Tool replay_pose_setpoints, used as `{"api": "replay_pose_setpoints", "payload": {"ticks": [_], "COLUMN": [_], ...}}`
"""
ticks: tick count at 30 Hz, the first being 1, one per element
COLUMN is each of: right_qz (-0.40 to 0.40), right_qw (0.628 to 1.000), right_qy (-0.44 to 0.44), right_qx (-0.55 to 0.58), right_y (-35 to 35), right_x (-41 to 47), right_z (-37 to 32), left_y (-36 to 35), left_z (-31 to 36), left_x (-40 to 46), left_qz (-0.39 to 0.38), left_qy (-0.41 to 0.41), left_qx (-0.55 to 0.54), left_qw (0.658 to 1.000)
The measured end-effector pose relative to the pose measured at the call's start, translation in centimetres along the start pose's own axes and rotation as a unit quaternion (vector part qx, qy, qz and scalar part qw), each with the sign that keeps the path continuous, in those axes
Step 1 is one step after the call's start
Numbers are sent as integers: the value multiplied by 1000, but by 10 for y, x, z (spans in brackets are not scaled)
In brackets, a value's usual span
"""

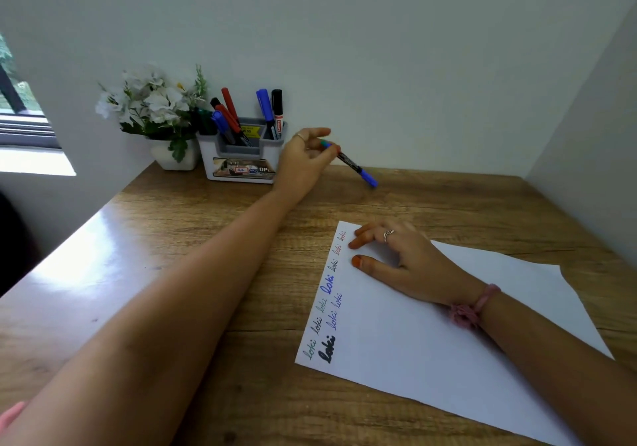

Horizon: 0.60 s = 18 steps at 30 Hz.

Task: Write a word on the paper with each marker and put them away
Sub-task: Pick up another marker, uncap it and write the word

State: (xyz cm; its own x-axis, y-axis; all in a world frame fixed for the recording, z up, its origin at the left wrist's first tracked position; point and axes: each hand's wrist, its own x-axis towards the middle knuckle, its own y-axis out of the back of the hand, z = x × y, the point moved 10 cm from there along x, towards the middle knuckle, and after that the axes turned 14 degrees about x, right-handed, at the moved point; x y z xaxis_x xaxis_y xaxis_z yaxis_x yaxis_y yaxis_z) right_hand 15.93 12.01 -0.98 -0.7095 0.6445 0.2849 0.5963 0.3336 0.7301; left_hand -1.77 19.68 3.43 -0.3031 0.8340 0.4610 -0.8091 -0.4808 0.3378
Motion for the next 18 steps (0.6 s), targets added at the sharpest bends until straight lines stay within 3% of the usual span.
{"api": "replay_pose_setpoints", "payload": {"ticks": [6,11,14,18], "right_qz": [0,-29,-38,88], "right_qw": [1000,999,999,972], "right_qy": [2,-11,-17,-59], "right_qx": [-8,-17,-2,210], "right_y": [0,-4,1,32], "right_x": [-1,0,1,4], "right_z": [-1,0,-1,-9], "left_y": [29,38,24,0], "left_z": [8,17,15,18], "left_x": [-23,-46,-68,-87], "left_qz": [-2,-15,-52,-93], "left_qy": [82,129,152,172], "left_qx": [-185,-334,-368,-363], "left_qw": [979,934,916,911]}}
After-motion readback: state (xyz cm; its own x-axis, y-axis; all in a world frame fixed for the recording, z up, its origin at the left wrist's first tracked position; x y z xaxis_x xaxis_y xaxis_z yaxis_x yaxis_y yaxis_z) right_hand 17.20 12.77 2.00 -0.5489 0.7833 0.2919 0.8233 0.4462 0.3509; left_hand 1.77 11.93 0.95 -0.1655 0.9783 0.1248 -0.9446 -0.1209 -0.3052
